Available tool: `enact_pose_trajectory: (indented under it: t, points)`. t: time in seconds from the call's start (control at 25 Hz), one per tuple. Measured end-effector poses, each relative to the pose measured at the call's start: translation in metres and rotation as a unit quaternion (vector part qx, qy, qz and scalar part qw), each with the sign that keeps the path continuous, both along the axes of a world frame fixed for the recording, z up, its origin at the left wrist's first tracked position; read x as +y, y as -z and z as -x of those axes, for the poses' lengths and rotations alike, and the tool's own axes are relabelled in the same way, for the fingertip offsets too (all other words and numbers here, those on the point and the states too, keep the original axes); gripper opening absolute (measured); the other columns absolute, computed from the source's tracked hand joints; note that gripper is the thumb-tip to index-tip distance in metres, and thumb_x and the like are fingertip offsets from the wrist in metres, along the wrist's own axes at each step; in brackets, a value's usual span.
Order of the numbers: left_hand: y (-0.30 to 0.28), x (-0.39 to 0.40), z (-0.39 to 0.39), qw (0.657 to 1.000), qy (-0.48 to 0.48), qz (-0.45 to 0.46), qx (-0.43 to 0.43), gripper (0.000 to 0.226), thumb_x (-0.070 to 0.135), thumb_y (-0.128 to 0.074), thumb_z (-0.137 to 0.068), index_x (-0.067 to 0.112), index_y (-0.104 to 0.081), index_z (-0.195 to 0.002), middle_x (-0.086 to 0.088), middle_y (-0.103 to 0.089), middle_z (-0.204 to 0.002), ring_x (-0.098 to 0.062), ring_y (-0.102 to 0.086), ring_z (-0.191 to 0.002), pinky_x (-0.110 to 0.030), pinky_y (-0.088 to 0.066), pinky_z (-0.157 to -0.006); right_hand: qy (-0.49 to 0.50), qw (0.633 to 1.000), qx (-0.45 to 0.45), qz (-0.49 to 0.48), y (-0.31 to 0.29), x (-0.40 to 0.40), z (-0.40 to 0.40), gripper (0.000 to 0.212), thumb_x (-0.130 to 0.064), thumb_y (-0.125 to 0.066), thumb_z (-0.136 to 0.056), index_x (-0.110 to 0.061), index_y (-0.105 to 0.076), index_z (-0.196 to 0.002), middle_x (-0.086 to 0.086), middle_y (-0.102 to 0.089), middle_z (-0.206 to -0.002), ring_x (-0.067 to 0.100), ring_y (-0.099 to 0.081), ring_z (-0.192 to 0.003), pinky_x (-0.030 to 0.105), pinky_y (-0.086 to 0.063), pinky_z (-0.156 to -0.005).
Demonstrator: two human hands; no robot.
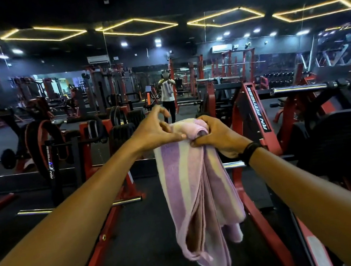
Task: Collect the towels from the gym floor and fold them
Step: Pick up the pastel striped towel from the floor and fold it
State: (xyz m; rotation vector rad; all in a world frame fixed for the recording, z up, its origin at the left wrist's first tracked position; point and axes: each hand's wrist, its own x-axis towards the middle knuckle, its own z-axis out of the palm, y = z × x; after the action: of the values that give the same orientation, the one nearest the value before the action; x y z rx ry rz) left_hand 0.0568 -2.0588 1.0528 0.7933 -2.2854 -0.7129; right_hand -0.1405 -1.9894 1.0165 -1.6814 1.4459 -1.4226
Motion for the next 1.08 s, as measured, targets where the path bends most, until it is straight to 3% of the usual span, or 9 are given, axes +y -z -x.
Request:
enact_pose_trajectory:
  t: [0.04,0.12,0.28,0.4,0.52,0.72,0.84,0.96,1.08]
  points:
    - [-0.002,-0.002,0.001,0.993,-0.049,0.100,-0.034,0.077,0.050,-0.084,-0.059,0.022,-0.046,-0.119,0.000,-0.059,-0.097,-0.018,-0.054,-0.092,-0.034,-0.048,-0.080,-0.016,0.999,-0.031,0.001,-0.002,0.003,0.000,0.047,0.011,-0.075,-0.069,-0.013,-0.054,-0.103,0.003,-0.061,-0.096,0.018,-0.059,-0.089,0.033,-0.053,-0.080]
    - [-0.008,-0.004,0.001,0.988,-0.046,0.114,-0.097,0.085,0.071,-0.071,-0.050,0.025,-0.055,-0.119,0.005,-0.056,-0.103,-0.015,-0.052,-0.097,-0.033,-0.045,-0.082,-0.039,0.996,-0.084,0.006,-0.006,0.009,-0.001,0.047,0.014,-0.070,-0.073,-0.007,-0.051,-0.110,0.003,-0.061,-0.096,0.017,-0.060,-0.087,0.031,-0.055,-0.079]
    - [-0.009,0.003,0.009,0.996,-0.025,0.069,-0.046,0.038,0.054,-0.073,-0.073,0.019,-0.060,-0.070,0.006,-0.056,-0.067,-0.013,-0.052,-0.066,-0.024,-0.033,-0.055,-0.043,0.994,-0.101,0.009,-0.006,0.021,-0.003,0.048,0.006,-0.072,-0.075,-0.008,-0.051,-0.116,0.003,-0.065,-0.102,0.018,-0.064,-0.093,0.027,-0.057,-0.078]
    - [-0.018,0.008,0.013,0.993,-0.081,0.073,0.054,0.032,0.046,-0.072,-0.078,0.025,-0.054,-0.063,0.009,-0.051,-0.063,-0.007,-0.047,-0.059,-0.020,-0.030,-0.050,-0.095,0.993,-0.019,-0.064,0.011,0.028,0.004,0.064,-0.001,-0.078,-0.072,-0.015,-0.052,-0.129,0.003,-0.066,-0.120,0.017,-0.064,-0.108,0.031,-0.055,-0.088]
    - [-0.030,0.003,0.002,0.986,-0.108,0.022,0.127,0.032,0.045,-0.074,-0.077,0.022,-0.055,-0.065,0.010,-0.052,-0.067,-0.006,-0.049,-0.061,-0.014,-0.033,-0.048,-0.075,0.977,0.088,-0.177,0.031,0.033,0.023,0.051,-0.011,-0.085,-0.068,-0.017,-0.063,-0.114,0.003,-0.071,-0.110,0.020,-0.066,-0.104,0.041,-0.054,-0.093]
    - [-0.028,-0.011,-0.019,0.972,-0.160,-0.078,0.153,0.042,0.048,-0.078,-0.070,0.013,-0.064,-0.088,-0.002,-0.063,-0.080,-0.019,-0.059,-0.073,-0.027,-0.041,-0.064,-0.103,0.927,0.199,-0.300,0.052,0.034,0.041,0.075,-0.038,-0.090,-0.052,-0.001,-0.062,-0.111,0.031,-0.062,-0.113,0.057,-0.052,-0.107,0.069,-0.042,-0.091]
    - [-0.019,-0.017,-0.032,0.957,-0.205,-0.152,0.135,0.044,0.047,-0.075,-0.074,0.010,-0.063,-0.095,-0.003,-0.061,-0.093,-0.022,-0.058,-0.086,-0.031,-0.043,-0.074,-0.091,0.935,0.184,-0.288,0.043,0.043,0.044,0.068,-0.037,-0.081,-0.052,-0.004,-0.064,-0.108,0.027,-0.065,-0.111,0.051,-0.058,-0.103,0.059,-0.048,-0.093]
    - [-0.008,-0.024,-0.050,0.949,-0.212,-0.219,0.081,0.050,0.048,-0.072,-0.077,0.007,-0.060,-0.105,-0.009,-0.059,-0.105,-0.026,-0.058,-0.090,-0.035,-0.044,-0.077,-0.063,0.955,0.126,-0.262,0.020,0.050,0.051,0.052,-0.037,-0.077,-0.051,-0.015,-0.069,-0.097,0.005,-0.074,-0.095,0.023,-0.068,-0.087,0.035,-0.055,-0.081]
    - [0.005,-0.029,-0.060,0.944,-0.214,-0.242,0.066,0.035,0.039,-0.069,-0.083,0.009,-0.062,-0.101,-0.010,-0.061,-0.110,-0.024,-0.057,-0.089,-0.036,-0.043,-0.082,-0.028,0.958,0.172,-0.230,-0.009,0.049,0.056,0.029,-0.032,-0.077,-0.064,-0.014,-0.072,-0.086,-0.003,-0.073,-0.081,0.019,-0.066,-0.079,0.029,-0.052,-0.075]
